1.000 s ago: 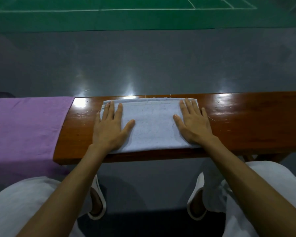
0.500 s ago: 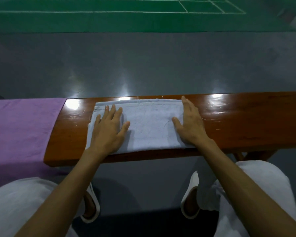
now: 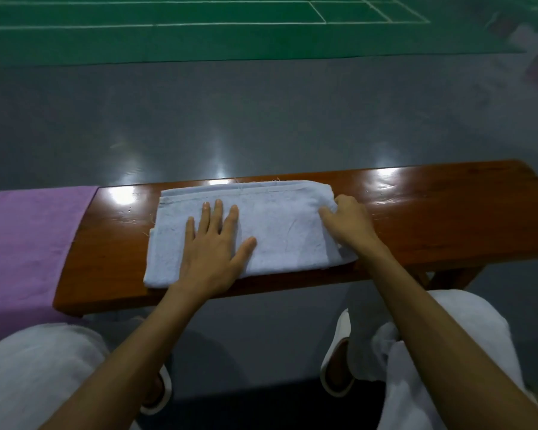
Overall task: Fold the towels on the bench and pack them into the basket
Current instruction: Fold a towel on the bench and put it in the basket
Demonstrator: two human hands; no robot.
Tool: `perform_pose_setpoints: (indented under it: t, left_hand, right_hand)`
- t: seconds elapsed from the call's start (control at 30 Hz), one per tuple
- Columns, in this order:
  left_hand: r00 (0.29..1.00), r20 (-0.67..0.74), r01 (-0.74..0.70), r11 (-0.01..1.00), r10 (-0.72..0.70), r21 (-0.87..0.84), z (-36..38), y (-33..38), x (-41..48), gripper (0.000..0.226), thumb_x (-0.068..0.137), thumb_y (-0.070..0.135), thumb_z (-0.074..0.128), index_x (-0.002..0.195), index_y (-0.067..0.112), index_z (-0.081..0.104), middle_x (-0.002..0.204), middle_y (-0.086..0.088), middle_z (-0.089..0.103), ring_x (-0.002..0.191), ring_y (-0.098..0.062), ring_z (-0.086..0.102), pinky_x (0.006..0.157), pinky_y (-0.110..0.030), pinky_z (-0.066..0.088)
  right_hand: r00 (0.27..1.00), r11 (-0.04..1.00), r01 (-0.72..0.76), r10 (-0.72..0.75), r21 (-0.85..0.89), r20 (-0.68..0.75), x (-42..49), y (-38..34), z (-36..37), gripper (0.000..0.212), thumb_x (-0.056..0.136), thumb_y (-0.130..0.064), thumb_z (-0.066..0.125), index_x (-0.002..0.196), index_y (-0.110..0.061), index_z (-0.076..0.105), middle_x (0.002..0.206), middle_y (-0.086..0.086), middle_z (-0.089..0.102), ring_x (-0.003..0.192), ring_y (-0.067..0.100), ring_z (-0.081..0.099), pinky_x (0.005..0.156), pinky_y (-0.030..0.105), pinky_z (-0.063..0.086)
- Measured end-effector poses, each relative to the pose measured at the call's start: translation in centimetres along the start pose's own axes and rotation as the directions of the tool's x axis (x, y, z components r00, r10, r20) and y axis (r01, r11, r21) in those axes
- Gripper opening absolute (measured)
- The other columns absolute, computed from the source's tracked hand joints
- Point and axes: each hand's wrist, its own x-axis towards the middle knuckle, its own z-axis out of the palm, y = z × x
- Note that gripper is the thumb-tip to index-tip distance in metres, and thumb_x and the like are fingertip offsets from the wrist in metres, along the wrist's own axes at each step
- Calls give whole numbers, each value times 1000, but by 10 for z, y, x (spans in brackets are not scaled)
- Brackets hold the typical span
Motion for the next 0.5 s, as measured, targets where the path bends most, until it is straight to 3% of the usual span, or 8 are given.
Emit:
perform_pose_setpoints:
  t: [0.07,0.13,0.23,0.3,0.37,0.43,0.5]
  left_hand:
    - [1000,2,-18,996,18,-84,-1,11,-1,90,91,80,10,165,27,9,173,-1,-2,159,-22,-8,128,-49,-6]
    - [1000,16,-17,945,24,-327,-6,24,-3,87,93,79,26,162,28,25,171,3,11,159,-17,3,128,-43,2]
    - [999,-6,18,670,-34,-742,-21,35,-2,52,98,54,58,144,29,54,155,14,42,142,-6,40,115,-26,35]
    - [989,-50,36,563,-137,-826,-34,31,1,23,101,34,63,122,26,65,136,9,61,121,-5,59,99,-23,52]
    - [952,32,170,440,-303,-882,-48,19,6,6,102,22,62,106,21,67,115,-3,71,94,-14,72,70,-26,61]
    - [886,205,341,285,-416,-896,-60,3,7,11,104,18,58,103,12,67,100,-14,74,63,-18,71,48,-25,53]
    - [830,335,466,224,-446,-856,-67,-9,4,19,104,17,55,106,4,68,90,-18,75,49,-18,65,47,-24,49]
  right_hand:
    - [998,991,-55,50,126,41,5,6,-13,28,103,-31,52,116,-6,58,109,6,58,101,28,60,82,40,52]
    - [991,944,-133,121,302,60,12,13,-27,25,101,-18,55,116,2,60,104,8,58,98,28,61,77,32,46]
    - [958,779,-286,243,557,152,17,22,-50,26,96,-10,62,116,6,59,106,11,66,79,17,61,61,27,48]
    - [945,638,-327,240,697,223,20,27,-57,33,94,-14,67,120,6,62,113,16,70,83,21,67,62,29,54]
    - [941,543,-337,184,769,283,16,19,-61,22,96,-19,65,110,-2,67,101,12,73,84,22,69,63,28,56]
    - [942,482,-327,99,813,321,11,7,-59,20,98,-20,60,106,-3,68,94,10,73,82,21,69,61,25,57]
    - [947,457,-297,28,838,320,4,-13,-52,27,99,-18,58,113,2,68,98,13,71,81,21,69,59,23,57]
